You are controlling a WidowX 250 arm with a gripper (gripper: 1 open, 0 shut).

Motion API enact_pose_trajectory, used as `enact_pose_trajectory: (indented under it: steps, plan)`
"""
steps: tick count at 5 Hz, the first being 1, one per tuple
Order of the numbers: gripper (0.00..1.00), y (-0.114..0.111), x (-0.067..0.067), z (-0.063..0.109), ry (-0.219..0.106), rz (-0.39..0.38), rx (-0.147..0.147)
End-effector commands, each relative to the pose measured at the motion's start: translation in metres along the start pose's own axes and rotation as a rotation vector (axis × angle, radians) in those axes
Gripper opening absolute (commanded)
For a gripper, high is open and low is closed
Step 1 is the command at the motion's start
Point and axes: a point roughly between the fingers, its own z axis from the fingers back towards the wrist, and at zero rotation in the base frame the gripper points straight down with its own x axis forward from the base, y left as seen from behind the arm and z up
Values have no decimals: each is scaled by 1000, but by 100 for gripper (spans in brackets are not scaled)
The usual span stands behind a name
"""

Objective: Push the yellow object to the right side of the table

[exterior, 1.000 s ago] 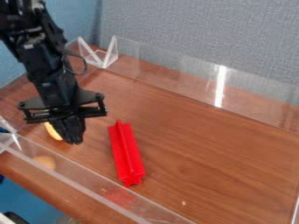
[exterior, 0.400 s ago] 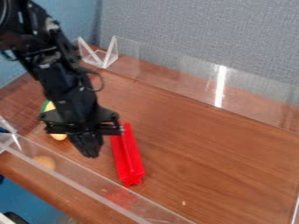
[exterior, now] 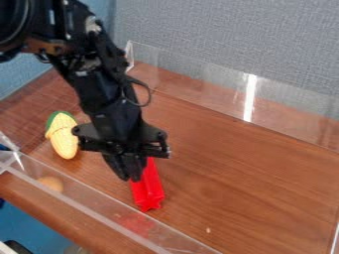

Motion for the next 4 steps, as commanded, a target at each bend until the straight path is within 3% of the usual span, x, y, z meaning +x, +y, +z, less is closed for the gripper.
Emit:
enact_pose_trajectory:
  steps: [1,2,4]
  plan:
    - [0,3,12,16,-42,-31,-5]
    - [0,6,20,31,-58,-56,-11]
    - [0,-11,31,74,-148,-41,-16]
